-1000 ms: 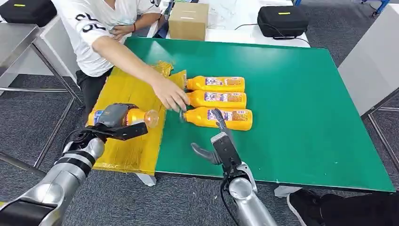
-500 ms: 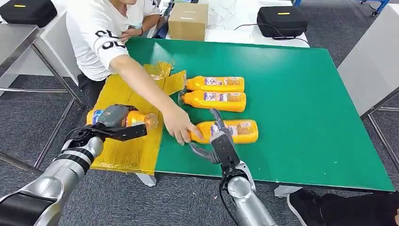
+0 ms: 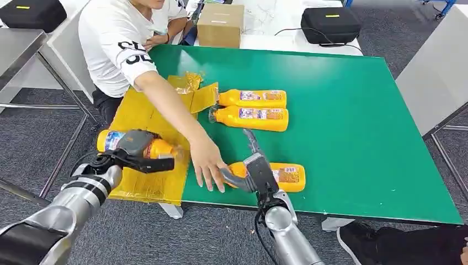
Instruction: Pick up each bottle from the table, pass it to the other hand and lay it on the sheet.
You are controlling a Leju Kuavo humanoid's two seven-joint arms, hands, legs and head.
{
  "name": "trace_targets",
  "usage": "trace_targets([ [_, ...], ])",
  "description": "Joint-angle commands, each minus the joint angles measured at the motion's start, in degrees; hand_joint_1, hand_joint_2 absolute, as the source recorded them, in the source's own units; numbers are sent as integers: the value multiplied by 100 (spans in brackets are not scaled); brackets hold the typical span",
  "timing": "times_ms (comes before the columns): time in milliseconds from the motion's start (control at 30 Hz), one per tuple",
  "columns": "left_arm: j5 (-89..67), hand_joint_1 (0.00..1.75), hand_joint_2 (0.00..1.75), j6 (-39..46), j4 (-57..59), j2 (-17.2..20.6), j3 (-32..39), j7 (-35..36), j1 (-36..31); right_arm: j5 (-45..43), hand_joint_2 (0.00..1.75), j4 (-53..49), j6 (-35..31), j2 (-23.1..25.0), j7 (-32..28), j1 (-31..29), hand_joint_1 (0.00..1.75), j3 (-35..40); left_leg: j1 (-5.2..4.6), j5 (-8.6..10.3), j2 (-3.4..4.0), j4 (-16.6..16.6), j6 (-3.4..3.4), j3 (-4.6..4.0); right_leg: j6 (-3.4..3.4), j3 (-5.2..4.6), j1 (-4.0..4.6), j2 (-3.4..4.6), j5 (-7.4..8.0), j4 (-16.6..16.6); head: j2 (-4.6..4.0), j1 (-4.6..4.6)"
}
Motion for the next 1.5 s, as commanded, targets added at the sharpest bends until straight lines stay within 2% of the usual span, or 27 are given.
trace_targets([
  [33, -176, 0, 175, -111, 841, -493, -700, 182, 288, -94, 175, 1044, 73, 62, -116, -397, 0, 246, -4, -14, 6, -18, -5, 59, -9, 56, -3, 9, -16, -12, 0, 2],
  [100, -329, 0, 175, -189, 850, -586, -848, 325, 309, -97, 175, 981, 104, 47, -55, -420, 0, 251, -8, -8, 1, -14, -2, 46, -4, 44, -7, 3, -9, -9, 0, 2],
  [233, -393, 0, 175, -369, 871, -565, -930, 276, 307, -92, 175, 926, 154, 13, -30, -432, 0, 264, -7, -10, 7, -19, -4, 75, -8, 76, -7, 14, -8, -16, 0, 2],
  [400, -234, 0, 175, -269, 829, -595, -786, 178, 454, -78, 175, 928, 188, -13, 6, -456, 0, 272, -5, -12, 15, -25, -6, 123, -13, 122, -3, 23, -6, -26, 0, 2],
  [567, -185, 0, 175, -213, 819, -603, -737, 151, 480, -76, 175, 933, 195, -17, 16, -464, 0, 270, -11, -11, -4, -19, -2, 133, -8, 137, -10, 6, -12, -16, 0, 2],
  [733, 373, 0, 175, 246, 677, -604, -204, -282, 658, -82, 175, 956, 170, -34, 32, -452, 0, 245, -11, -11, -10, -19, -2, 141, -7, 146, -10, 5, -11, -16, 0, 2],
  [900, 1348, 0, 175, 838, 411, -543, 689, -1378, 998, -137, 175, 1109, 111, -78, -59, -400, 0, 193, -8, -11, -9, -21, -3, 140, -9, 144, -7, 6, -10, -21, 0, 2],
  [1500, 1468, 0, 175, 860, 370, -564, 795, -1481, 1006, -144, 175, 1112, 116, -74, -64, -407, 0, 189, -4, -10, -14, -11, -4, 115, -7, 118, -3, -2, -12, -11, 0, 2],
])
